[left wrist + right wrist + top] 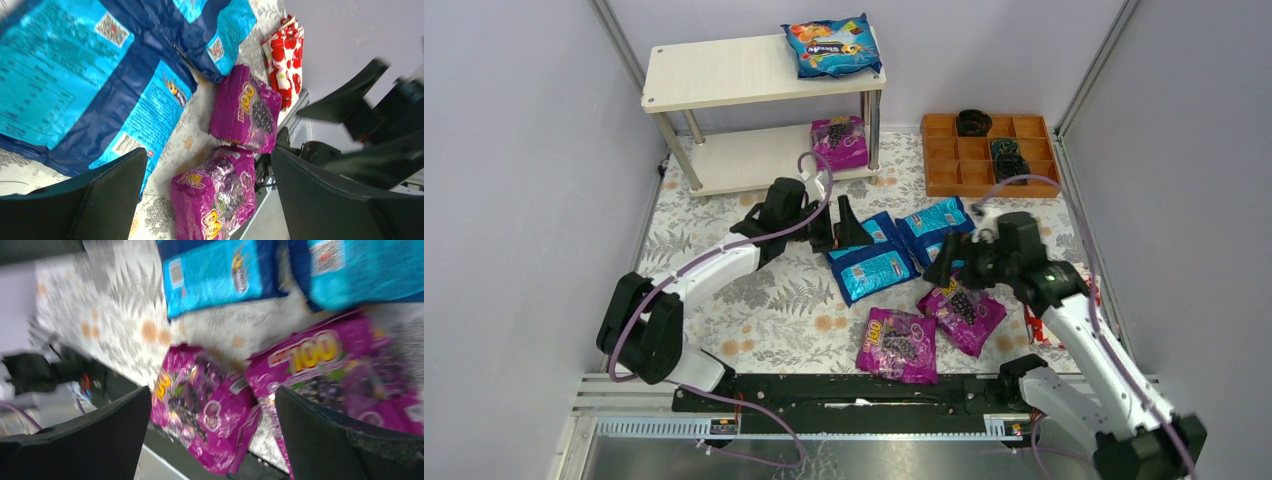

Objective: Place and organize the candy bags onto the shelf

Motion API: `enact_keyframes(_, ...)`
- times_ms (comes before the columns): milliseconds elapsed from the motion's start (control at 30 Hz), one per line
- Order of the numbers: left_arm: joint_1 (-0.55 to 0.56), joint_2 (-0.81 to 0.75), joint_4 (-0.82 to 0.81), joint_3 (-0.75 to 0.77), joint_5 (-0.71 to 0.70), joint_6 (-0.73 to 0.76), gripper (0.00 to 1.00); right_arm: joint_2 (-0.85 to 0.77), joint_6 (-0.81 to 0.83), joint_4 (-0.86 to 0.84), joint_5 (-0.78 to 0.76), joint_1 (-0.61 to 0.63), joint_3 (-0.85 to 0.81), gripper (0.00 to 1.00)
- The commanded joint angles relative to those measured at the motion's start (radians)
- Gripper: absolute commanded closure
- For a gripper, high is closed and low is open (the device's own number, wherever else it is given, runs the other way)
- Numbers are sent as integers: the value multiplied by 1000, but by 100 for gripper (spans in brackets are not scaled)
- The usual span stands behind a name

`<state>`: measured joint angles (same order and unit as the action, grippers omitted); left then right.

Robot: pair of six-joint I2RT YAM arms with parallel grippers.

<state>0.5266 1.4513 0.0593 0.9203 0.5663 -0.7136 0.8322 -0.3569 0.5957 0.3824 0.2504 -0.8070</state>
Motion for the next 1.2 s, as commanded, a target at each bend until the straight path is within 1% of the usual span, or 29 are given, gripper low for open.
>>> enact_keyframes(0, -2, -70, 7, 115, -92, 44, 1, 84, -62, 35, -127, 276, -50, 0)
enact_keyframes(133, -4, -114, 85, 153, -209, 122, 1, 126, -165, 25, -198, 408, -10, 0)
enact_keyframes(267, -6, -130, 138, 181, -291, 199, 1, 156, -258, 109, -282, 505, 15, 0)
enact_keyframes(367, -8, -132, 159, 198, -329, 244, 1, 155, -324, 173, -308, 538, 41, 0)
enact_keyframes(533, -17, -141, 168, 220, -316, 278, 1, 184, -370, 162, -252, 565, 120, 0)
enact_keyframes(600, -15, -144, 175, 236, -309, 297, 1, 224, -377, 137, -246, 581, 132, 0)
enact_keyframes(667, 3, -152, 180, 240, -343, 317, 1, 261, -392, 78, -244, 594, 138, 0)
enact_keyframes(733, 39, -164, 187, 235, -396, 337, 1, 309, -411, -19, -223, 599, 136, 0)
enact_keyframes(800, 66, -181, 182, 218, -419, 344, 1, 373, -438, -139, -186, 603, 132, 3)
enact_keyframes(867, 99, -201, 191, 207, -463, 350, 1, 450, -462, -245, -178, 616, 106, 5)
enact_keyframes(967, 142, -228, 230, 208, -550, 357, 1, 578, -460, -331, -247, 639, 20, 10)
enact_keyframes(1067, 175, -262, 258, 213, -618, 355, 1, 720, -406, -315, -330, 644, -120, 12)
enact_keyframes(1167, 185, -309, 270, 198, -637, 349, 1, 839, -328, -291, -398, 644, -254, 13)
